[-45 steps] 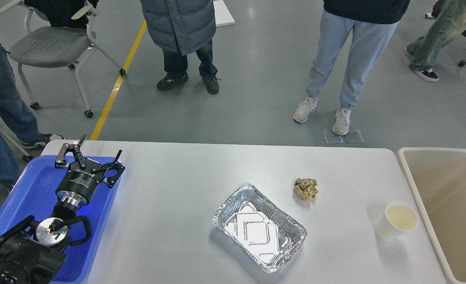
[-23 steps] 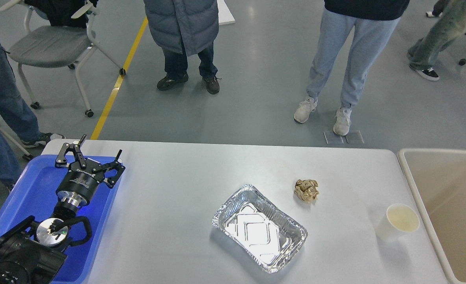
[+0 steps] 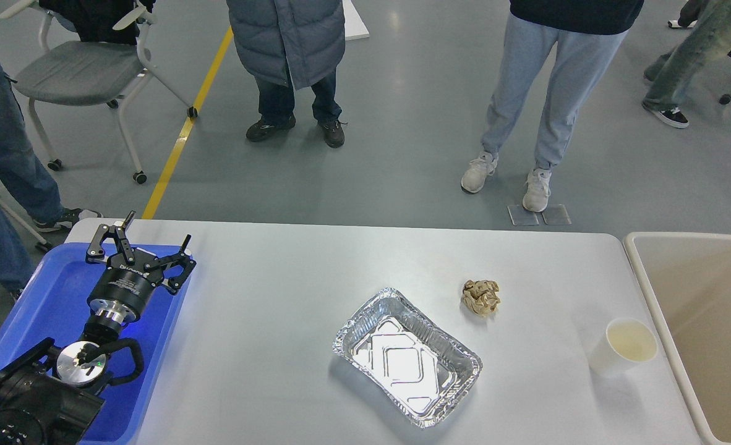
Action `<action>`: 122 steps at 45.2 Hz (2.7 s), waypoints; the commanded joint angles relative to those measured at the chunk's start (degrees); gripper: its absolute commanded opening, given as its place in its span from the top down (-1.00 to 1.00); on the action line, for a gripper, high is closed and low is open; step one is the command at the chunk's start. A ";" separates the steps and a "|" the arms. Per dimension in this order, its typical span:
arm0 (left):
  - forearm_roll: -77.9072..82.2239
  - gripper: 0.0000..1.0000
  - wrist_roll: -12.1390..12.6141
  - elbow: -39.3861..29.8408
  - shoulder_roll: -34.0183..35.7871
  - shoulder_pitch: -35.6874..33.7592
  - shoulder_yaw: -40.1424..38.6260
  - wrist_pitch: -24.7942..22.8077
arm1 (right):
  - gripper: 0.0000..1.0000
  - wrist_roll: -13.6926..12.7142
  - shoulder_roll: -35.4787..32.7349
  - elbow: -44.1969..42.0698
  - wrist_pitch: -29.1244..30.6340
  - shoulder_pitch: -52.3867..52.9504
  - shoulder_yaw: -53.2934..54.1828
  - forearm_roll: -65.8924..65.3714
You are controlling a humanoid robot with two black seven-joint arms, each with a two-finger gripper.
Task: Tidy desktop
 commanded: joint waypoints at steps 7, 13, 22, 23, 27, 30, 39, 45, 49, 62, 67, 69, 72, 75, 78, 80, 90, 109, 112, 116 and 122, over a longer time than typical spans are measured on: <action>-0.02 -1.00 -0.09 0.00 -0.01 0.00 -0.05 0.00 | -1.00 -0.05 -0.20 16.39 0.05 2.24 3.45 -4.93; -0.02 -1.00 -0.09 0.00 -0.01 0.00 -0.05 0.00 | -1.00 -0.05 -1.43 16.39 -3.10 -7.77 11.53 -7.04; -0.02 -1.00 -0.09 0.00 -0.01 0.00 -0.05 0.00 | -1.00 -0.05 -1.78 16.48 -11.64 -16.93 14.79 -10.30; -0.02 -1.00 -0.09 0.00 -0.01 0.00 -0.05 0.00 | -1.00 0.03 -1.96 16.65 -11.46 -17.01 14.79 -10.38; -0.02 -1.00 -0.09 0.00 -0.01 0.00 -0.05 0.00 | -1.00 0.03 -3.62 17.27 -9.19 -16.40 14.18 -10.56; -0.02 -1.00 -0.09 0.00 -0.01 0.00 -0.05 0.00 | -1.00 -0.05 -3.63 17.18 -4.54 -15.18 13.92 -11.00; -0.02 -1.00 -0.09 0.00 -0.01 0.00 -0.05 0.00 | -1.00 -0.23 -3.10 17.62 0.05 -10.07 12.33 -12.05; -0.02 -1.00 -0.09 0.00 -0.01 0.00 -0.05 0.00 | -1.00 -0.32 -2.57 17.80 0.05 -9.98 11.98 -12.14; -0.02 -1.00 -0.09 0.00 -0.01 0.00 -0.05 0.00 | -1.00 -0.32 -2.57 17.97 0.05 -10.25 11.98 -12.14; -0.02 -1.00 -0.09 0.00 -0.01 0.00 -0.05 0.00 | -1.00 -0.32 -2.75 17.80 0.05 -10.25 11.89 -12.23; -0.02 -1.00 -0.09 0.00 -0.01 0.00 -0.05 0.00 | -1.00 -0.32 -2.84 17.71 0.05 -10.16 11.89 -12.23; -0.02 -1.00 -0.09 0.00 -0.01 0.00 -0.05 0.00 | -1.00 -0.32 -2.84 17.71 0.05 -10.16 11.89 -12.23; -0.02 -1.00 -0.09 0.00 -0.01 0.00 -0.05 0.00 | -1.00 -0.32 -2.84 17.71 0.05 -10.07 11.89 -12.23; -0.02 -1.00 -0.09 0.00 -0.01 0.00 -0.05 0.00 | -1.00 -0.32 -2.84 17.71 0.05 -9.98 11.89 -12.23; -0.02 -1.00 -0.09 0.00 -0.01 0.00 -0.05 0.00 | -1.00 -0.32 -2.92 17.71 0.05 -10.25 11.89 -12.32; -0.02 -1.00 -0.09 0.00 -0.01 0.00 -0.05 0.00 | -1.00 -0.32 -2.84 17.45 0.05 -10.95 11.89 -12.49; -0.02 -1.00 -0.09 0.00 -0.01 0.00 -0.05 0.00 | -1.00 -0.23 -3.63 13.06 -5.74 -22.80 11.98 -14.25; -0.02 -1.00 -0.09 0.00 -0.01 0.00 -0.05 0.00 | -1.00 -0.14 -3.72 10.94 -18.40 -41.26 15.31 -13.81; -0.02 -1.00 -0.09 0.00 -0.01 0.00 -0.05 0.00 | -1.00 -0.14 -3.10 9.89 -19.63 -44.34 17.25 -13.81; -0.02 -1.00 -0.17 0.00 -0.01 0.00 -0.05 0.00 | -1.00 -0.14 -0.56 5.33 -20.77 -47.77 18.22 -13.11; -0.02 -1.00 -0.09 0.00 -0.01 0.00 -0.05 0.00 | -1.00 -0.05 1.64 1.89 -21.74 -50.67 18.40 -11.79</action>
